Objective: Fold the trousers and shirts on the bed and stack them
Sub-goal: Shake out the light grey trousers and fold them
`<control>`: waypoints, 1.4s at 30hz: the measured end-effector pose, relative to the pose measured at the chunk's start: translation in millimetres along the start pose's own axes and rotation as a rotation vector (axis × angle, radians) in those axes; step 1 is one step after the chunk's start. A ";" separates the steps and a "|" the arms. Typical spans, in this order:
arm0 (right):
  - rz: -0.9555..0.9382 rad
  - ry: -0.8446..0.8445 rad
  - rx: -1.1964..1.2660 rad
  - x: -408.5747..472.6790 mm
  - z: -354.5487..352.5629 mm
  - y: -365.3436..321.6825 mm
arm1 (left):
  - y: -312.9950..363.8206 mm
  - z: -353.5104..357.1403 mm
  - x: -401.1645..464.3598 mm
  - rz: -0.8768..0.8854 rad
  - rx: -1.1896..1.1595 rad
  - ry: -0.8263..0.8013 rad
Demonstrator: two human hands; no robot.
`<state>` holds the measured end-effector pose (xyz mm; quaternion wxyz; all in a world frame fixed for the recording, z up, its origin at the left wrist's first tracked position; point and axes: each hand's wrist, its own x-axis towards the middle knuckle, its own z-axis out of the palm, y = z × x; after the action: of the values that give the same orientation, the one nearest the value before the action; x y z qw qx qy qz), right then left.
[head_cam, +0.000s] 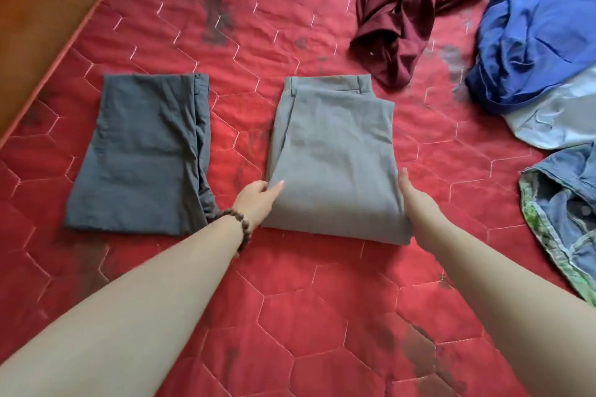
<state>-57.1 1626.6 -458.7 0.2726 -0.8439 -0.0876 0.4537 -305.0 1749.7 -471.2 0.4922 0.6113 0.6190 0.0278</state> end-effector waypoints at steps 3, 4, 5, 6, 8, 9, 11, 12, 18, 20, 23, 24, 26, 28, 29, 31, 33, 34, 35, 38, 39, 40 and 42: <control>-0.097 -0.033 -0.025 4.5 -3.0 2.4 | -7.6 6.1 6.1 -0.006 -0.044 -0.017; -0.150 -0.057 -0.037 6.0 -2.6 3.0 | -4.3 7.5 8.9 -0.004 -0.068 -0.021; -0.195 -0.066 -0.037 8.0 -1.6 3.4 | -1.8 8.9 13.0 0.001 -0.113 -0.020; -0.225 -0.066 -0.027 10.2 -0.4 2.0 | 1.0 9.5 18.0 0.002 -0.168 -0.016; -0.244 -0.056 0.012 15.7 2.6 -3.9 | 10.6 9.9 27.5 -0.012 -0.274 -0.016; -0.243 -0.054 0.025 17.2 4.8 -7.3 | 15.8 11.1 31.4 -0.004 -0.286 -0.012; -0.269 -0.029 -0.012 19.7 9.4 -10.4 | 25.8 14.6 34.6 0.093 -0.232 0.058; -0.307 -0.006 -0.031 19.2 11.4 -11.4 | 31.1 16.2 32.4 0.172 -0.207 0.138; -0.724 0.122 0.074 12.5 9.7 -33.1 | 41.9 17.8 17.9 0.490 -0.157 0.559; -0.754 0.168 0.055 18.1 17.1 -40.9 | 35.7 16.2 25.2 0.433 -0.148 0.585; -0.505 0.164 -0.114 33.6 33.0 -38.3 | 15.9 18.7 45.4 0.170 0.009 0.412; -0.429 0.160 -0.171 38.3 36.5 -35.5 | 10.9 18.8 51.5 0.121 0.062 0.349; -0.402 0.184 -0.217 43.7 38.3 -33.6 | 9.6 15.7 59.3 0.146 0.071 0.308; -0.460 0.251 -0.192 41.6 40.6 -36.2 | 15.4 11.3 62.1 0.244 0.054 0.360; -0.495 0.294 -0.168 38.8 42.6 -37.1 | 17.5 9.3 62.6 0.288 0.046 0.387; -0.511 0.356 -0.134 34.3 46.6 -36.0 | 19.9 8.3 62.6 0.310 0.045 0.407; -0.447 0.337 -0.182 29.5 54.2 -34.4 | 17.3 10.8 62.1 0.226 0.197 0.401; -0.420 0.347 -0.243 28.6 57.4 -33.4 | 14.9 12.6 61.4 0.184 0.314 0.427; -0.405 0.387 -0.315 29.0 59.3 -33.0 | 13.1 14.2 60.9 0.165 0.380 0.463; -0.332 0.511 -0.429 33.1 56.7 -34.7 | 15.4 16.1 60.5 0.160 0.277 0.510; -0.282 0.488 -0.415 34.5 54.0 -35.2 | 17.4 16.0 62.3 0.147 0.224 0.493; -0.243 0.438 -0.396 36.4 50.8 -34.9 | 19.4 15.8 65.3 0.121 0.177 0.451; -0.228 0.315 -0.400 41.1 45.0 -31.8 | 24.1 14.1 72.4 0.046 0.080 0.322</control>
<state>-67.0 1686.6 -490.8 0.1601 -0.9259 -0.2262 0.2568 -261.5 1804.5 -504.8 0.3611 0.6320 0.6765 0.1121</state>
